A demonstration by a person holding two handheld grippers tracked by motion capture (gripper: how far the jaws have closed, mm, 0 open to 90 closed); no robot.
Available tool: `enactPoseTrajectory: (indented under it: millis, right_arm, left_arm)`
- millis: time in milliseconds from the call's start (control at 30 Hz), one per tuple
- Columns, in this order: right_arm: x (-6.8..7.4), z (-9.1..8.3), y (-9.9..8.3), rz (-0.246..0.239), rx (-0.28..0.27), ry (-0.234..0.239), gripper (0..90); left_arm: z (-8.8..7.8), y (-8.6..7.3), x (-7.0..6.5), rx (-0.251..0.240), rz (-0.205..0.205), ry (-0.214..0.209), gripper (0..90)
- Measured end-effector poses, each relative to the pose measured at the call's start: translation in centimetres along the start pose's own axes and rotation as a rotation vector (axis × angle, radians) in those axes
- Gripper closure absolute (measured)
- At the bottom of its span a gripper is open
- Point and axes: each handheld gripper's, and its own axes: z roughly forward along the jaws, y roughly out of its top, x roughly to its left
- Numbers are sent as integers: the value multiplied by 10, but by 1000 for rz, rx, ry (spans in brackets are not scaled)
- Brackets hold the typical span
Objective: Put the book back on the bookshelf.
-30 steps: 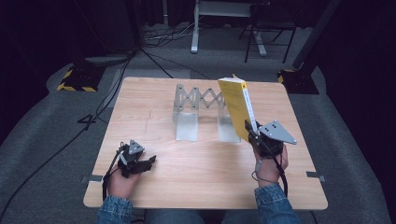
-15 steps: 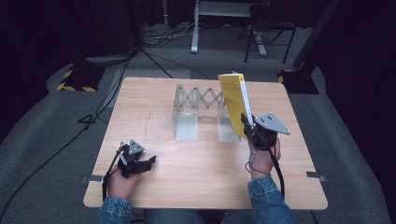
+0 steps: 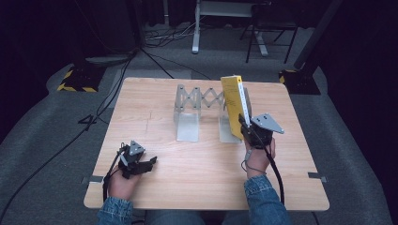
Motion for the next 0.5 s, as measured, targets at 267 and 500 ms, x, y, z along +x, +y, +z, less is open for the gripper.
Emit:
enactPoseTrajectory:
  millis: [267, 500]
  right_arm:
    - [7, 7, -14, -8, 31, 4, 748]
    - [15, 16, -22, -1, 61, 47, 739]
  left_arm:
    - [0, 0, 0, -2, 9, 1, 361]
    - [0, 0, -1, -3, 8, -4, 361]
